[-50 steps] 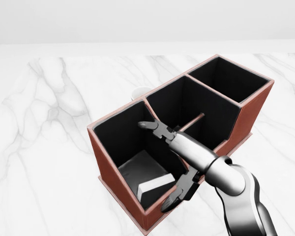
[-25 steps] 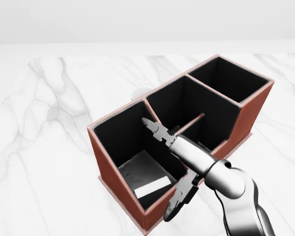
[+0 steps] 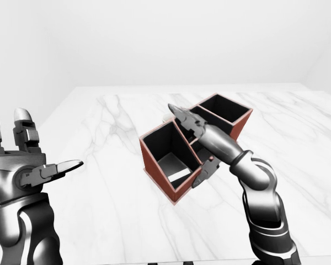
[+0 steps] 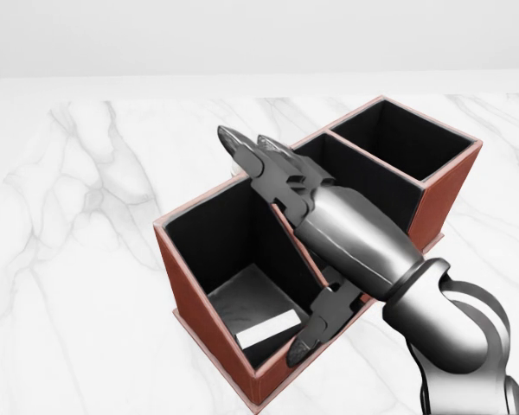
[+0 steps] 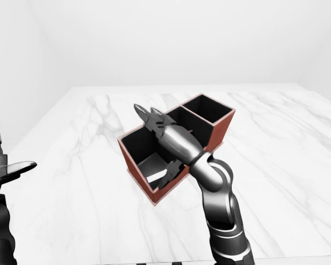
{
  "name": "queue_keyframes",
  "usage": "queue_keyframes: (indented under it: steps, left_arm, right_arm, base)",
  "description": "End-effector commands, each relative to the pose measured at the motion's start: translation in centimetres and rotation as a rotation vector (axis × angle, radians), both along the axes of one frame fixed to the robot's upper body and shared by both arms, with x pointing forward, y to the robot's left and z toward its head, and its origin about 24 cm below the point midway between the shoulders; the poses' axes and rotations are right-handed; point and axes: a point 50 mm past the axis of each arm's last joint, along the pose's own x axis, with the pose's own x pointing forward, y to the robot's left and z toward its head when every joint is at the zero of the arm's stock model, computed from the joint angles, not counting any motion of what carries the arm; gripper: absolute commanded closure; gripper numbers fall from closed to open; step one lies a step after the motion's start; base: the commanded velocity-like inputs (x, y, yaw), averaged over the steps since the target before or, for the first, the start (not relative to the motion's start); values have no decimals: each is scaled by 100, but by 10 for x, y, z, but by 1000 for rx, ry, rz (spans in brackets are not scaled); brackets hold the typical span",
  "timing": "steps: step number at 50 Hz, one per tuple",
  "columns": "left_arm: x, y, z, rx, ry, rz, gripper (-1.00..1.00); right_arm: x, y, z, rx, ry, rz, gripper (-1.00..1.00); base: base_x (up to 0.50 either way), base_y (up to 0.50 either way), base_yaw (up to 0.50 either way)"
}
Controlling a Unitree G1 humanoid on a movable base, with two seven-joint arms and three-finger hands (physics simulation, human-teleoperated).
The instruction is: Pick up the book and place it in the left compartment of the caddy.
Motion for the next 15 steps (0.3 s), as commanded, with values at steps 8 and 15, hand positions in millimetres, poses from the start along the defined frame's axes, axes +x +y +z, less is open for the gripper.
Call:
queue_keyframes:
  steps: [8, 15]
  left_arm:
    - [-1, -1, 1, 1, -5, -1, -100]
    - [0, -3, -1, 5, 5, -6, -100]
  right_arm:
    - [-57, 6, 56, -90, -389, 36, -100]
    - [-79, 4, 64, -86, -466, 59, -100]
  base:
    - [0, 0, 0]
    - [0, 0, 0]
